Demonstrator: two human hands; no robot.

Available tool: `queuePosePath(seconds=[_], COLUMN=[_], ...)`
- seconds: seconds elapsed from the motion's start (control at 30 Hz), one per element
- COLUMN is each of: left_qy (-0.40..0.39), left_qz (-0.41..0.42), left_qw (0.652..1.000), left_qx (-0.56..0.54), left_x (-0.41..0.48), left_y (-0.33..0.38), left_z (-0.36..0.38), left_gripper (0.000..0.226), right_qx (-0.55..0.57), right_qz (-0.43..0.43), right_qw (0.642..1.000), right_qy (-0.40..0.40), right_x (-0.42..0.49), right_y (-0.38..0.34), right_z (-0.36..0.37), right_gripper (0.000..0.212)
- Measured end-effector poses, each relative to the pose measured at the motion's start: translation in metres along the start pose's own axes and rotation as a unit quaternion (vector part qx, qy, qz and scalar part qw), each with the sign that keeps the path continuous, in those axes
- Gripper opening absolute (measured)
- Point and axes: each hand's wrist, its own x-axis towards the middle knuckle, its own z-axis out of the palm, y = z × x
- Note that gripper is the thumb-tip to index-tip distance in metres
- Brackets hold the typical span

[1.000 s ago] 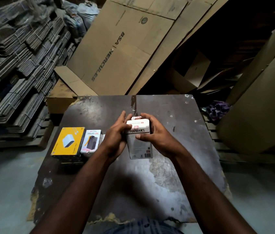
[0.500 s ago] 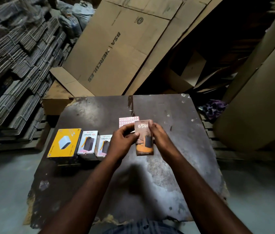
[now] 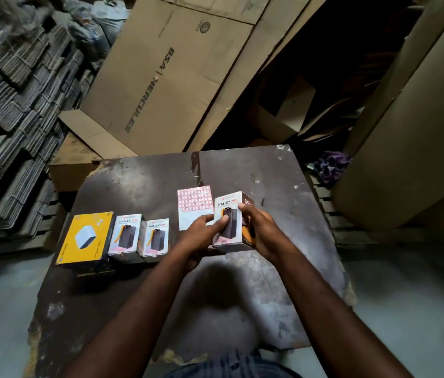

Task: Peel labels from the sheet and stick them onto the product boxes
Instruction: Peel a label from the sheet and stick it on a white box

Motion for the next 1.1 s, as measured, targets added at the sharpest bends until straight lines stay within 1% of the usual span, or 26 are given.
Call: queuePosePath(seconds=[0.1,0.2,0.27,0.3,0.37,0.43,0.5,0.53,0.57,0.67,0.73,0.77,0.87,1.0,1.07,1.1], left_qy=[-0.014,0.001,0.024,0.032,0.041,0.041,0.035,0.032,0.030,0.021,0.019,0.021,0.032,0.049,0.051,0.059], left_qz=[-0.001,0.011,0.009,0.011,0.014,0.008,0.000,-0.002,-0.004,-0.009,-0.019,-0.026,-0.046,-0.042,-0.043,-0.042], left_qw=[0.999,0.999,0.999,0.999,0.999,0.999,0.999,0.999,0.999,0.999,0.999,0.999,0.998,0.997,0.997,0.996], left_qx=[0.039,0.047,0.037,0.034,0.033,0.033,0.034,0.034,0.034,0.035,0.032,0.033,0.029,0.036,0.048,0.056], left_x=[0.001,0.008,0.013,0.017,0.024,0.031,0.036,0.040,0.043,0.052,0.060,0.065,0.082,0.101,0.111,0.117], left_y=[0.002,-0.005,-0.006,-0.006,-0.004,-0.001,0.001,0.002,0.003,0.003,0.002,0.001,-0.007,-0.019,-0.024,-0.027], left_z=[0.012,0.022,0.029,0.032,0.037,0.043,0.049,0.052,0.055,0.069,0.079,0.084,0.093,0.104,0.108,0.110], left_gripper=[0.025,0.031,0.039,0.041,0.043,0.044,0.047,0.047,0.046,0.043,0.043,0.042,0.037,0.013,0.016,0.018], right_qx=[-0.018,-0.118,-0.162,-0.170,-0.180,-0.202,-0.214,-0.212,-0.203,-0.129,-0.083,-0.081,-0.092,-0.119,-0.164,-0.198], right_qz=[0.005,-0.003,0.002,0.010,0.021,0.017,0.001,-0.004,-0.005,0.011,0.026,0.032,0.054,0.070,0.075,0.074], right_qw=[1.000,0.990,0.983,0.982,0.983,0.979,0.976,0.977,0.979,0.991,0.994,0.994,0.992,0.989,0.981,0.975], right_qy=[0.012,0.074,0.091,0.082,0.032,-0.019,-0.036,-0.031,-0.023,0.031,0.062,0.067,0.061,0.059,0.064,0.069], right_x=[0.004,0.013,0.016,0.016,0.015,0.015,0.019,0.021,0.023,0.032,0.041,0.046,0.056,0.072,0.083,0.088], right_y=[0.002,0.007,0.010,0.011,0.012,0.012,0.015,0.015,0.013,0.009,0.010,0.011,0.018,0.019,0.020,0.022], right_z=[-0.010,-0.026,-0.036,-0.041,-0.051,-0.062,-0.074,-0.078,-0.082,-0.090,-0.100,-0.106,-0.121,-0.133,-0.139,-0.142], right_gripper=[0.030,0.037,0.040,0.044,0.055,0.072,0.092,0.096,0.095,0.081,0.080,0.079,0.070,0.047,0.039,0.039])
